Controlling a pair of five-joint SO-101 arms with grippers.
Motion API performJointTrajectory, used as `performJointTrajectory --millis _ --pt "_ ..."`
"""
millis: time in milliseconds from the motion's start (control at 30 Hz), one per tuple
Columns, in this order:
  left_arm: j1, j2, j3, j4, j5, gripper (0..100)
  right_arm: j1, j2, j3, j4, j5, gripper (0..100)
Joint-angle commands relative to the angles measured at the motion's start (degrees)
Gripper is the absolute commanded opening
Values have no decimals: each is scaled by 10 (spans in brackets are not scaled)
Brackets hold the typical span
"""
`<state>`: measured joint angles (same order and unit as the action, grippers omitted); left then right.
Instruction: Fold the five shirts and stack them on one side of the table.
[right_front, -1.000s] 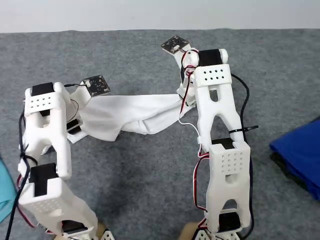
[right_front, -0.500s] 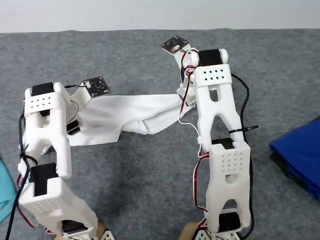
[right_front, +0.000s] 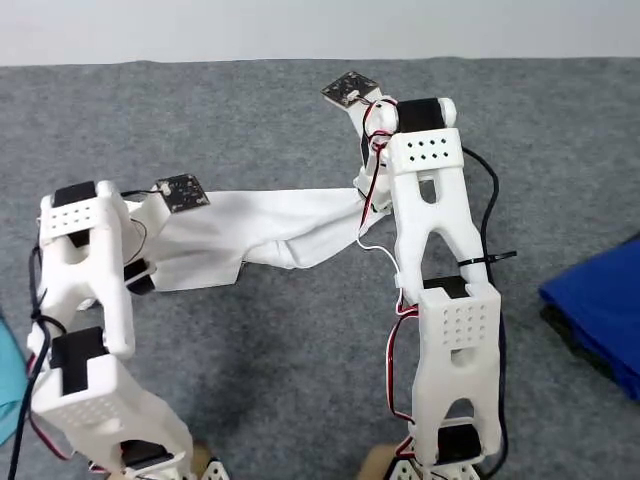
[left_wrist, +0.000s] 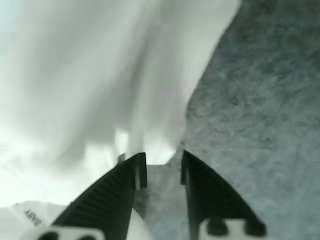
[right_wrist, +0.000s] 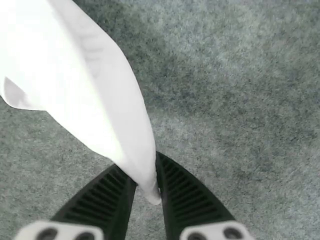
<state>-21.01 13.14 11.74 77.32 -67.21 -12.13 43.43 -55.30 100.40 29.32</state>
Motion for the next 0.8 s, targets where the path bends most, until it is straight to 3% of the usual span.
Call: performJointTrajectory --millis 0,600,767 --pt "-6 -4 12 -41 -5 163 0 -51 -4 21 4 10" --pt "-3 -1 87 -175 -5 164 0 -51 -4 21 4 10" --pt "-4 60 66 -192 -5 160 -2 -51 -4 21 4 10"
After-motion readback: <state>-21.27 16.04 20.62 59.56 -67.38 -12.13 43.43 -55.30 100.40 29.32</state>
